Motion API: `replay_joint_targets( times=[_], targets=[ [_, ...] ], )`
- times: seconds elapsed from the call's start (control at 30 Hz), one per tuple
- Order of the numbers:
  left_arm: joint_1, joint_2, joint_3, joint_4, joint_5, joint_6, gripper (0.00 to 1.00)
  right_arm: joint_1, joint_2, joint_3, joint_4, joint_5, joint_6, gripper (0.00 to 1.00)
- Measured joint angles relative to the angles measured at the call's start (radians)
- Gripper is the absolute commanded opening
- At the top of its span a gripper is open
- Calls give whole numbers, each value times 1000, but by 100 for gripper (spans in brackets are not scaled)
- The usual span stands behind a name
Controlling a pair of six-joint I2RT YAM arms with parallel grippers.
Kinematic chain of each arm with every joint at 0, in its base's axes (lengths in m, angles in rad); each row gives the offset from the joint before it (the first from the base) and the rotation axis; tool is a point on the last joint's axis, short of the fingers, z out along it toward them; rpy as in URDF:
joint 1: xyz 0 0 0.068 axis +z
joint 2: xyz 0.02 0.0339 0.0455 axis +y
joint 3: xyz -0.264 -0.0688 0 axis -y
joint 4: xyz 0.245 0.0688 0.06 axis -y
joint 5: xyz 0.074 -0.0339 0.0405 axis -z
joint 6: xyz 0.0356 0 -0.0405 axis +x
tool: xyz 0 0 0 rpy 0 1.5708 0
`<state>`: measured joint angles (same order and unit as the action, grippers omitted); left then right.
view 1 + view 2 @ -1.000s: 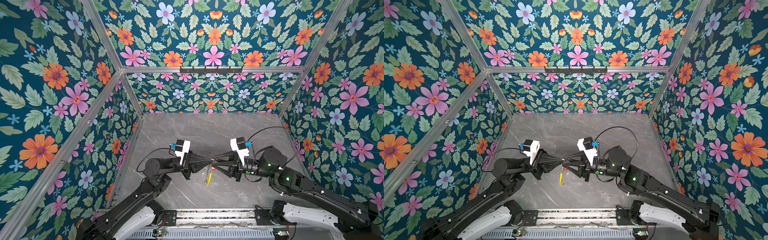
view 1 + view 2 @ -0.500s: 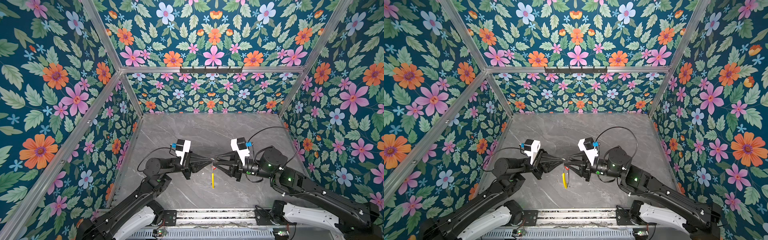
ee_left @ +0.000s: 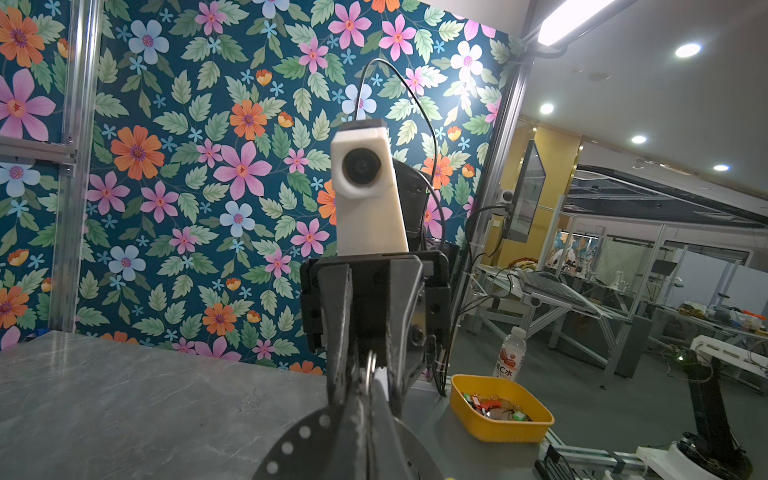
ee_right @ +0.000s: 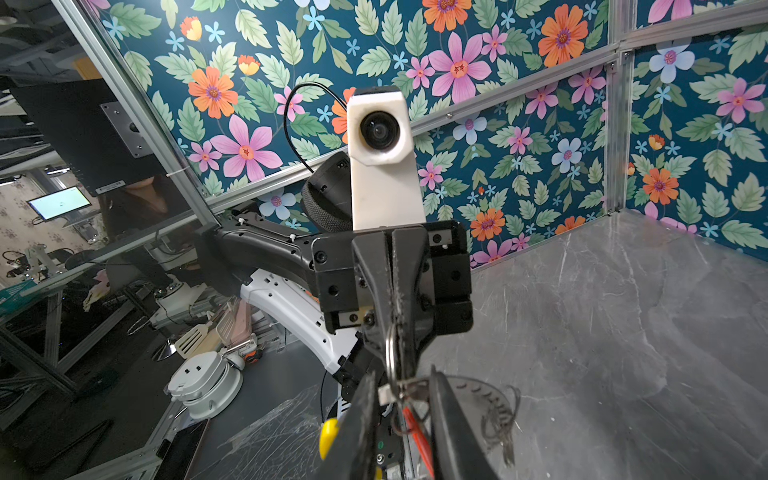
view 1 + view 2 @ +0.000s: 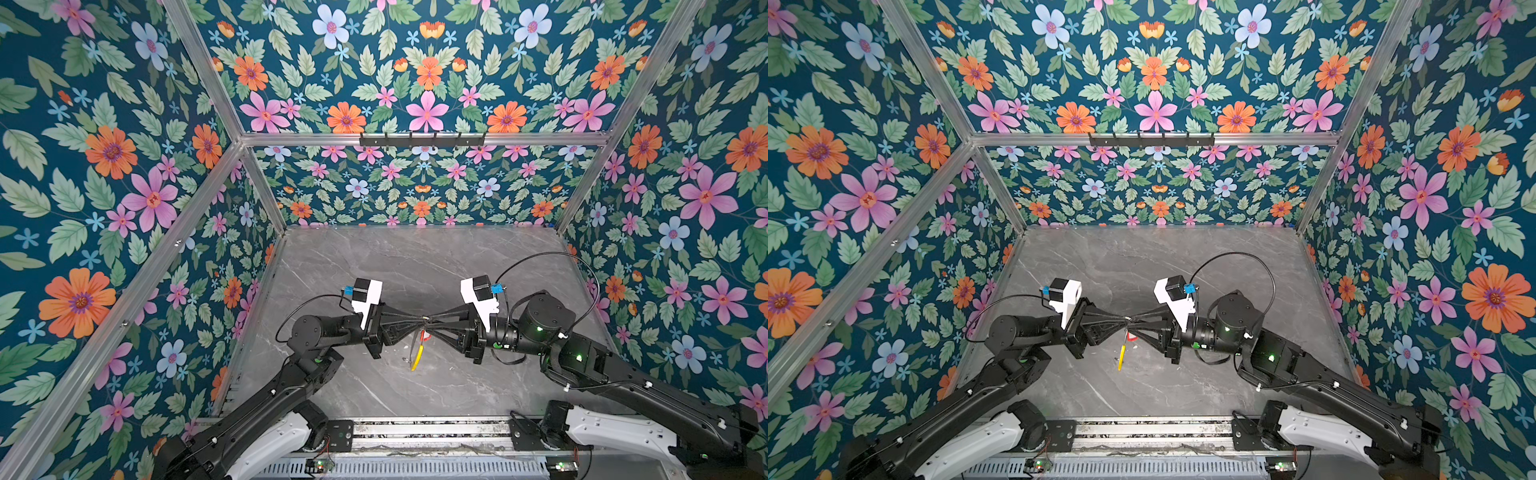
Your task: Remove the keys from the keyring
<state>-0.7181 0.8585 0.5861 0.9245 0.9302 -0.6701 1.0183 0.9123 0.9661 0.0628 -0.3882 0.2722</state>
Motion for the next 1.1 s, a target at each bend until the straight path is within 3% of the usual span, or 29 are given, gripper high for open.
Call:
replay_joint_targets(
  times=[0.23,0.97,1.1],
  targets=[
    [0,0,0,-9,-5,8,0,0,1,15,-8,0,1,24],
    [0,-1,-2,-28,-10,14,0,-1,4,11,-40,15,5,0],
    [0,2,-2,-27,-10,13,0,-1,8,15,-44,21,5,0]
  ],
)
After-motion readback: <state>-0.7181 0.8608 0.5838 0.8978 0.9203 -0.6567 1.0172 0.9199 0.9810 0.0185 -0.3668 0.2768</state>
